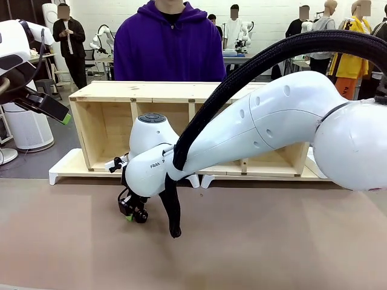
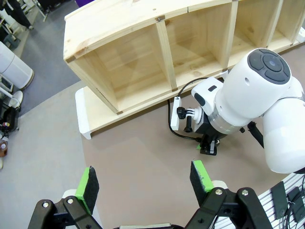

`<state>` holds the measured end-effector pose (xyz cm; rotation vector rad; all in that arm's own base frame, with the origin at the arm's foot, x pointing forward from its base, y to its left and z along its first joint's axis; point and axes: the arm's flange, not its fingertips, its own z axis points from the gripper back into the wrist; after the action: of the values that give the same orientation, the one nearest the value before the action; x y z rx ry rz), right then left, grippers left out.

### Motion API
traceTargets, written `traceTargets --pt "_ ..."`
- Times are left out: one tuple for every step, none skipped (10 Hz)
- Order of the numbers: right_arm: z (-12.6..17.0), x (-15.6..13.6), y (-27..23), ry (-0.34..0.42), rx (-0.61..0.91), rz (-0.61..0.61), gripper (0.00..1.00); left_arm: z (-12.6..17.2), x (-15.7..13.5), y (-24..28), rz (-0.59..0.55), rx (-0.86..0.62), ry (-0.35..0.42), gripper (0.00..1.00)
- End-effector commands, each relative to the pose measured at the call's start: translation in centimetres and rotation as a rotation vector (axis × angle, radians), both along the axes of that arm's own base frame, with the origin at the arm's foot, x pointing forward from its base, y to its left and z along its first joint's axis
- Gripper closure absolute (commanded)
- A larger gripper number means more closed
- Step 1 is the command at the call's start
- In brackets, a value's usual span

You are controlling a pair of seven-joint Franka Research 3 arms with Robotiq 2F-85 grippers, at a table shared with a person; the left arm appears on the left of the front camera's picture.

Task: Perform cable management.
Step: When the cord part of the Power Cable appears at the lower middle area of the table and stops, grasp the cord part of the Power Cable.

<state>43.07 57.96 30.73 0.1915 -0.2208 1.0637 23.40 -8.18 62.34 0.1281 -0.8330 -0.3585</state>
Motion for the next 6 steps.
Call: traceTargets --pt "0.08 0.16 0.38 -0.004 -0.043 -0.01 0.69 0.08 0.14 0.03 -0.006 0.009 -0.009 0.0" --pt "0.07 0.15 0.4 0.002 -0.05 -0.01 0.54 0.08 0.14 0.03 -0.006 0.009 -0.009 0.0" --pt "0.09 0.21 0.44 0.001 -0.049 -0.01 0.88 0.08 0.14 0.03 -0.006 0.009 -0.009 0.0" --pt "0.09 0.31 0.47 -0.002 -0.046 -0.01 0.73 0.08 0.14 0.03 -0.006 0.009 -0.009 0.0" --pt "0.06 0.25 0.45 -0.004 -0.044 -0.01 1.0 0.08 0.14 0.03 -0.006 0.009 -0.009 0.0" --pt "0.02 0.32 0.45 -0.006 -0.038 -0.011 0.92 0.08 0.14 0.03 -0.006 0.009 -0.009 0.0"
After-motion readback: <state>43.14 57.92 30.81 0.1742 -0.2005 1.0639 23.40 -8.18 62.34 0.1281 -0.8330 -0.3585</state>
